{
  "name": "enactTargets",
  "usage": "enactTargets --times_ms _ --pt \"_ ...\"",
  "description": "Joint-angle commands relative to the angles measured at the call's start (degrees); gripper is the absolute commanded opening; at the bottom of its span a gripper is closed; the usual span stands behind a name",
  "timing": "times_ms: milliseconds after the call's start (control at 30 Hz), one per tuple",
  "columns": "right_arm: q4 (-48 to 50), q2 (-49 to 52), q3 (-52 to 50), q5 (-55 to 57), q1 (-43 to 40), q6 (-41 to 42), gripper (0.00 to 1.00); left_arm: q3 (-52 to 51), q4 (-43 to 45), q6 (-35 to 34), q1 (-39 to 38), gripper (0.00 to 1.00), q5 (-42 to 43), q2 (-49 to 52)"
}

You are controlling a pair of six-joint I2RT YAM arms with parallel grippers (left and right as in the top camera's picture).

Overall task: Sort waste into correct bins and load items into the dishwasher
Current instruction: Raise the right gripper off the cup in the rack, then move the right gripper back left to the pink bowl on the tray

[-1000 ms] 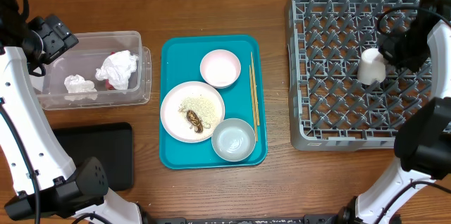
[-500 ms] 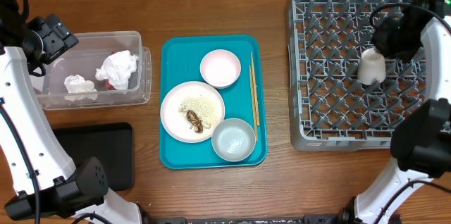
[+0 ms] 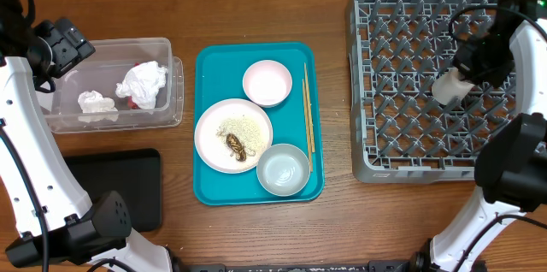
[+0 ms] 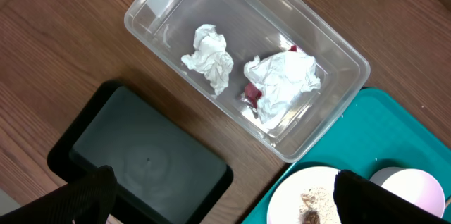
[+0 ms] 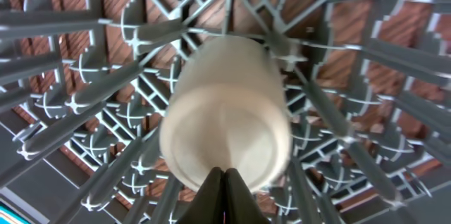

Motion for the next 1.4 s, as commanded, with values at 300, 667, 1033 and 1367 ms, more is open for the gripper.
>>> enactTargets --times_ms 300,667,1033,1367 --pt "0.3 -17.3 1.0 -21.9 4.6 -4.8 0.15 0.0 0.0 -0.5 0.0 1.0 -0.7 -0.1" --pt "5.4 -16.1 0.9 -19.4 28.7 -8.5 0.77 0.0 0.0 -0.5 0.0 1.0 -0.7 -0.1" --pt "27.0 -6.8 0.9 -5.9 46.0 -3.4 0.99 0.0 0.0 -0.5 0.0 1.0 -0.7 -0.1" --pt "30.1 3.6 0.9 -6.1 50.4 -3.4 1.0 0.0 0.0 -0.5 0.0 1.0 -0.7 -0.1"
